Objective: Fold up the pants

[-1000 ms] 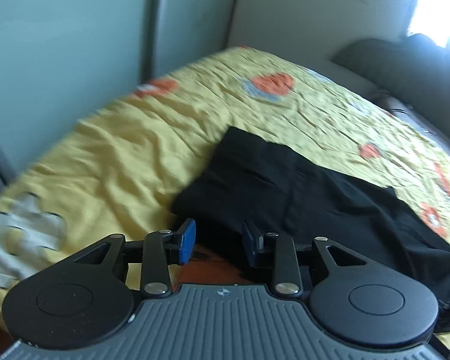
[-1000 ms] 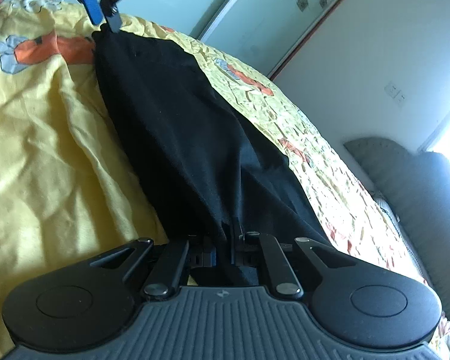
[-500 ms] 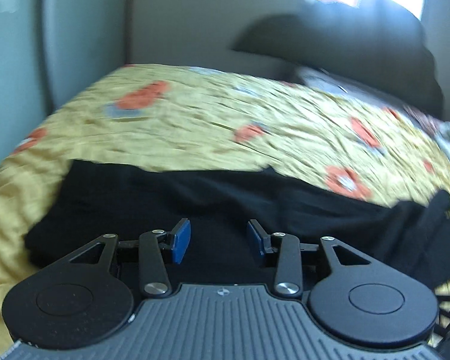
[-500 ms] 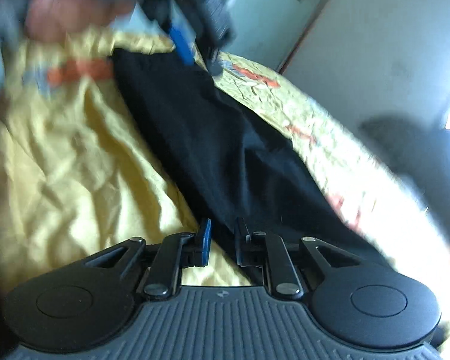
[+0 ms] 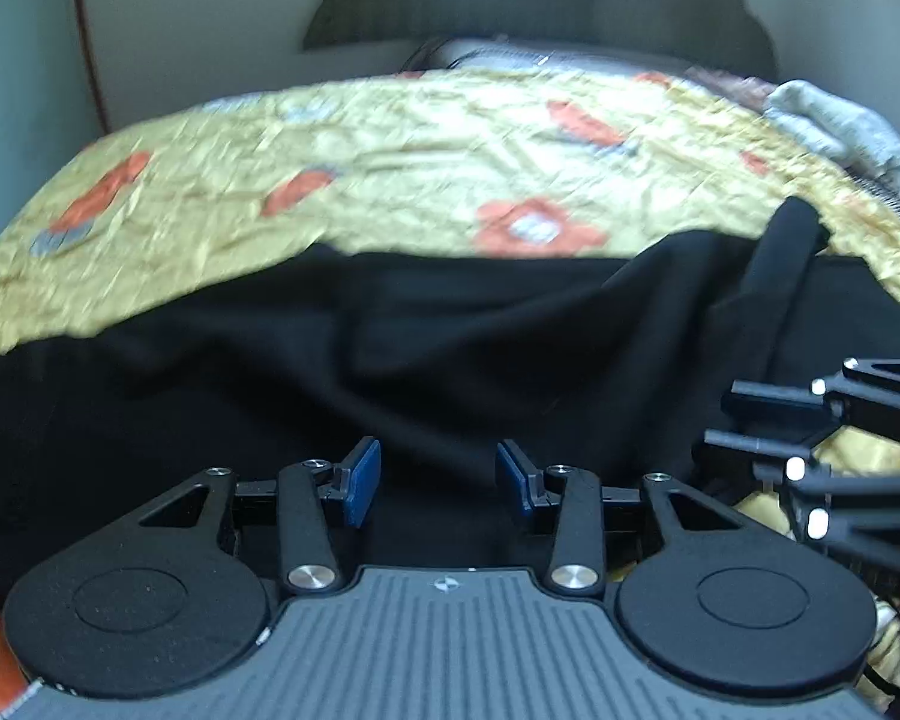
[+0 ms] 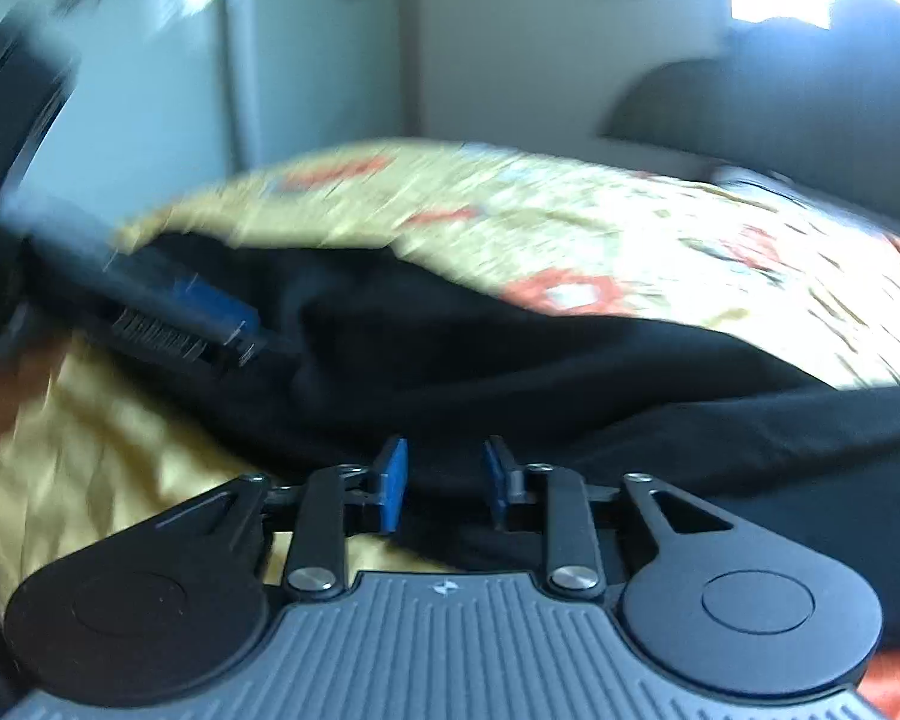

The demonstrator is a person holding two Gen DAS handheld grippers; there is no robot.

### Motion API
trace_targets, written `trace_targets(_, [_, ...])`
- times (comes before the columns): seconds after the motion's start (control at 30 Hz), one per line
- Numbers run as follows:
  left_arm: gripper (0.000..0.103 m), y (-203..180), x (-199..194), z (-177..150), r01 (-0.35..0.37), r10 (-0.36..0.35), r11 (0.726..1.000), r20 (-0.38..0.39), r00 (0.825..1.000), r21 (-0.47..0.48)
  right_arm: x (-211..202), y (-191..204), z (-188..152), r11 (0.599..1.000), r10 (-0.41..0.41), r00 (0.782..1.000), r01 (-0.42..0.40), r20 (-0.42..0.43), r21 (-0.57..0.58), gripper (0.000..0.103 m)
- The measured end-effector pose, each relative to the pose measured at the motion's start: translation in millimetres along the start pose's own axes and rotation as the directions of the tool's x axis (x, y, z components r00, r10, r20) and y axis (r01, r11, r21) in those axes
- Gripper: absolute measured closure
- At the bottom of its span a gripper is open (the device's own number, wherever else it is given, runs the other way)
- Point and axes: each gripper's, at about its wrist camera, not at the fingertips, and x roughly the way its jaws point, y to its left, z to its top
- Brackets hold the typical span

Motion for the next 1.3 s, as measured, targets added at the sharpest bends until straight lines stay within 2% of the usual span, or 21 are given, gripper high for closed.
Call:
trace_targets(0.03, [0.055,-7,0,3,0.013,-0.013,1.000,0.013,1.000,0.015,-5,-12,0,0.998,-0.023,0.999,0.021,0.026,0.061,0.049])
trace_targets(0.1, [0.055,-22,1,8,0.044,-0.046,0.997,0.034,0.998,0.056,-17,-42,-4,0.975,-0.083,0.994,0.066,0.073,0.213,0.040])
trace_targets(0.23, [0.052,-58,1,7,0.124,-0.136,0.979,0.068,0.988,0.159,-33,-108,-16,0.883,-0.119,0.985,0.048,0.124,0.467,0.039])
trace_targets(0.33, [0.051,-85,7,5,0.161,-0.182,0.958,0.069,0.981,0.237,-33,-148,-24,0.791,-0.152,0.981,0.045,0.125,0.610,0.032])
trace_targets(0.43, [0.051,-102,18,3,0.184,-0.206,0.945,0.056,0.977,0.271,-30,-188,-35,0.695,-0.158,0.981,0.027,0.116,0.718,0.031])
trace_targets(0.53, [0.052,-111,31,3,0.193,-0.209,0.941,0.029,0.977,0.279,-18,-207,-35,0.645,-0.143,0.977,-0.028,0.158,0.763,0.032])
trace_targets(0.77, [0.051,-118,50,1,0.194,-0.205,0.938,0.007,0.979,0.288,-13,-247,-23,0.609,-0.206,0.956,-0.040,0.207,0.792,0.030])
trace_targets(0.97, [0.048,-117,53,2,0.196,-0.207,0.940,0.009,0.978,0.279,-6,-275,-25,0.560,-0.236,0.931,-0.104,0.278,0.822,0.030])
trace_targets(1.17, [0.047,-124,52,2,0.180,-0.195,0.936,0.019,0.981,0.304,2,-295,-26,0.511,-0.323,0.913,-0.053,0.249,0.858,0.032])
trace_targets(1.3, [0.045,-125,54,2,0.179,-0.194,0.936,0.020,0.981,0.302,-4,-296,-29,0.483,-0.339,0.907,-0.058,0.248,0.874,0.033])
